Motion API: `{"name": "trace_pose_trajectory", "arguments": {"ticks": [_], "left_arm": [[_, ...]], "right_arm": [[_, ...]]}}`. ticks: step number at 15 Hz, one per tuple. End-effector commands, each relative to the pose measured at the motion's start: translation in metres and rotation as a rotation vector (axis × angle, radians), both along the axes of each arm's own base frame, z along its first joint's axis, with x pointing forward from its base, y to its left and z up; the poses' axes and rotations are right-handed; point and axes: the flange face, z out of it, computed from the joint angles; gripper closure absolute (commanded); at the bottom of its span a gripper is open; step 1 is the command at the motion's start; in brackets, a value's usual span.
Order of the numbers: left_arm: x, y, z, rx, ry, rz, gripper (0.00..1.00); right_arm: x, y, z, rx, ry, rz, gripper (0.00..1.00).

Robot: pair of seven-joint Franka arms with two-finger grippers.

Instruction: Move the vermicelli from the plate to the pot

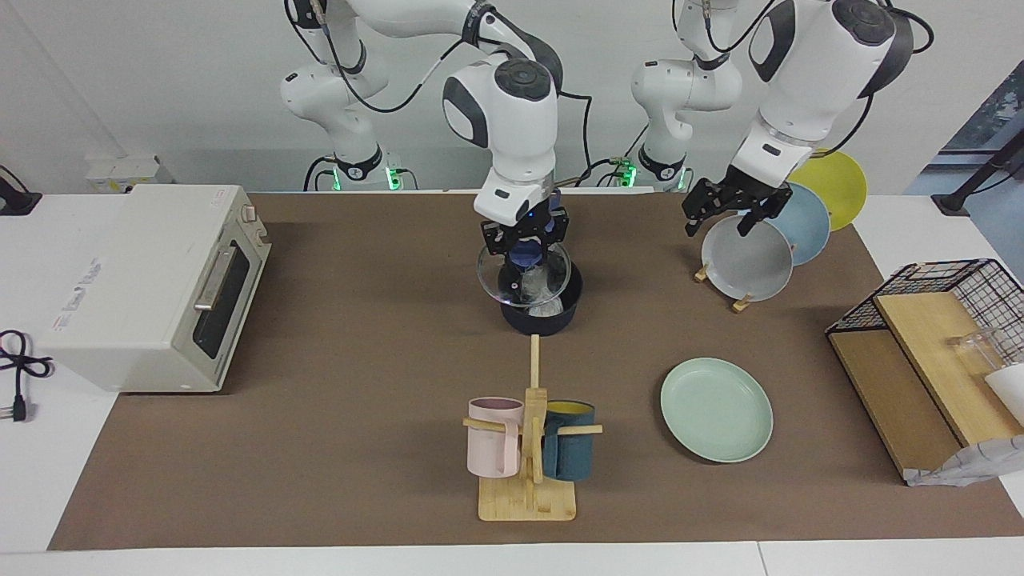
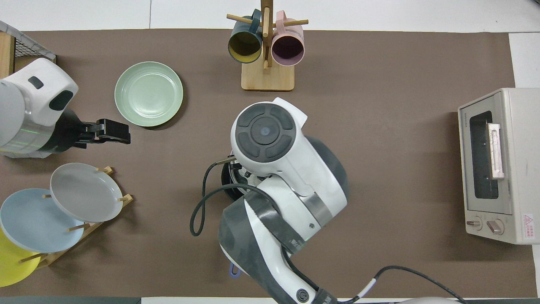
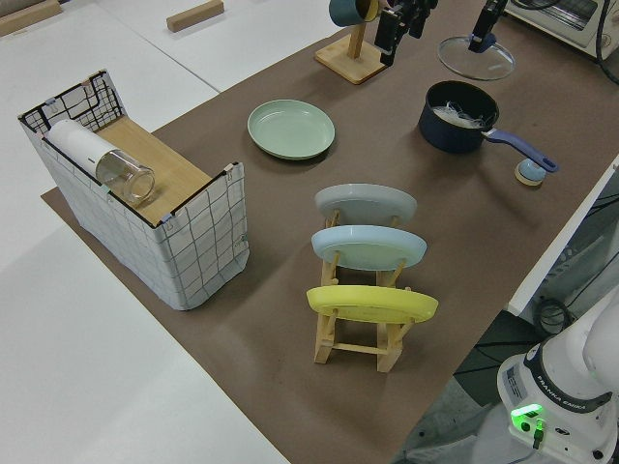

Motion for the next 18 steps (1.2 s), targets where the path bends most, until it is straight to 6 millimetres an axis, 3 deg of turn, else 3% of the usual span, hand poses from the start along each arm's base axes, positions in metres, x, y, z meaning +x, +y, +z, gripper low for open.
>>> {"name": "trace_pose_trajectory", "arguments": {"ticks": [1, 4, 8, 13, 18], "left_arm": [[-0.005, 0.020, 0.006, 0.064, 0.013, -0.050, 0.00], [-0.007, 0.033, 0.010, 0.114, 0.012, -0.065, 0.00], [-0.012, 0.048, 0.022, 0.135, 0.041, -0.052, 0.00], [-0.027, 0.045, 0.077, 0.128, 0.066, -0.049, 0.00], [-0.012, 0.040, 0.081, 0.126, 0.092, -0.063, 0.00]], "right_arm": [[-0.008, 0.031, -0.029, -0.028, -0.005, -0.013, 0.76], [-0.008, 0.029, -0.046, -0.038, 0.002, -0.035, 0.69], [-0.013, 0.027, -0.061, -0.043, 0.010, -0.035, 0.69], [-0.013, 0.027, -0.062, -0.028, 0.003, -0.065, 0.68], [-0.019, 0.027, -0.071, -0.029, 0.012, -0.093, 0.69]]}}
